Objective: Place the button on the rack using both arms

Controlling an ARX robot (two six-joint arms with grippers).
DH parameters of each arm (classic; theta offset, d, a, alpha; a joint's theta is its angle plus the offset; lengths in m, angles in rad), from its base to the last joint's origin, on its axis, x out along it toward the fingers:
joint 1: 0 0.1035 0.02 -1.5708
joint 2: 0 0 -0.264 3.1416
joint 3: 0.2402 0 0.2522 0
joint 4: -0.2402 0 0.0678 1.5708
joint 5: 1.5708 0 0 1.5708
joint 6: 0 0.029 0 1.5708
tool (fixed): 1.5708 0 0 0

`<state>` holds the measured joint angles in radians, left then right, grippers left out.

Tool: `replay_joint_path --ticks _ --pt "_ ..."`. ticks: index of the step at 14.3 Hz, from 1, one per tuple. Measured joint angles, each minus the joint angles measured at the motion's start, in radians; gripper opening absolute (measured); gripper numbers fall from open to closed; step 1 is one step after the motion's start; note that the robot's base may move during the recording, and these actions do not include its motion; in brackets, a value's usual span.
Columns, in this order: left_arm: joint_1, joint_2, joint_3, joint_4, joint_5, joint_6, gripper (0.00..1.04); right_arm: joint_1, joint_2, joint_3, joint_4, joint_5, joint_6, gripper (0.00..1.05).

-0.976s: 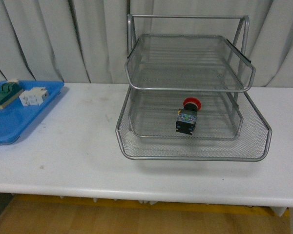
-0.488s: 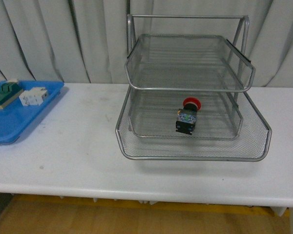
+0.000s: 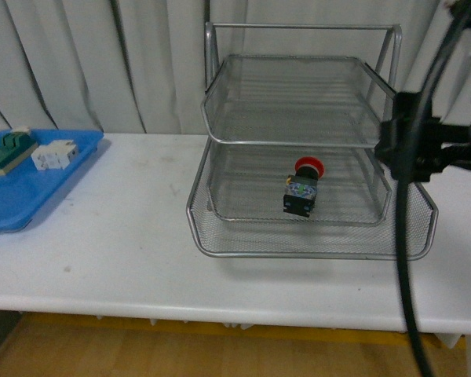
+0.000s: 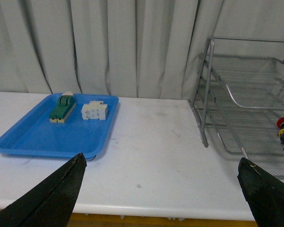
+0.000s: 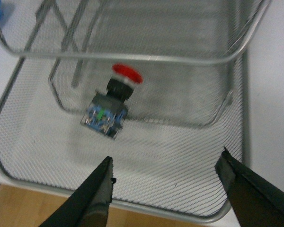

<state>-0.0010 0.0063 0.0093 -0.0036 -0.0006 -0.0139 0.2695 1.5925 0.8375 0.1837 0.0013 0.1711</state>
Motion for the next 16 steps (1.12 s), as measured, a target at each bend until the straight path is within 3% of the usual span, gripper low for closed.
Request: replay_joint_path --ticks 6,10,16 --pt "0.000 0.000 0.000 0.000 0.000 0.000 0.98 0.151 0.080 -0.015 -0.051 0.030 -0.006 0.04" --pt "0.000 0.000 0.000 0.000 0.000 0.000 0.98 0.189 0.179 -0.074 0.004 0.050 -0.011 0.02" --pt "0.000 0.000 0.000 0.000 0.000 0.000 0.98 0.143 0.277 -0.008 0.034 0.086 -0.024 0.02"
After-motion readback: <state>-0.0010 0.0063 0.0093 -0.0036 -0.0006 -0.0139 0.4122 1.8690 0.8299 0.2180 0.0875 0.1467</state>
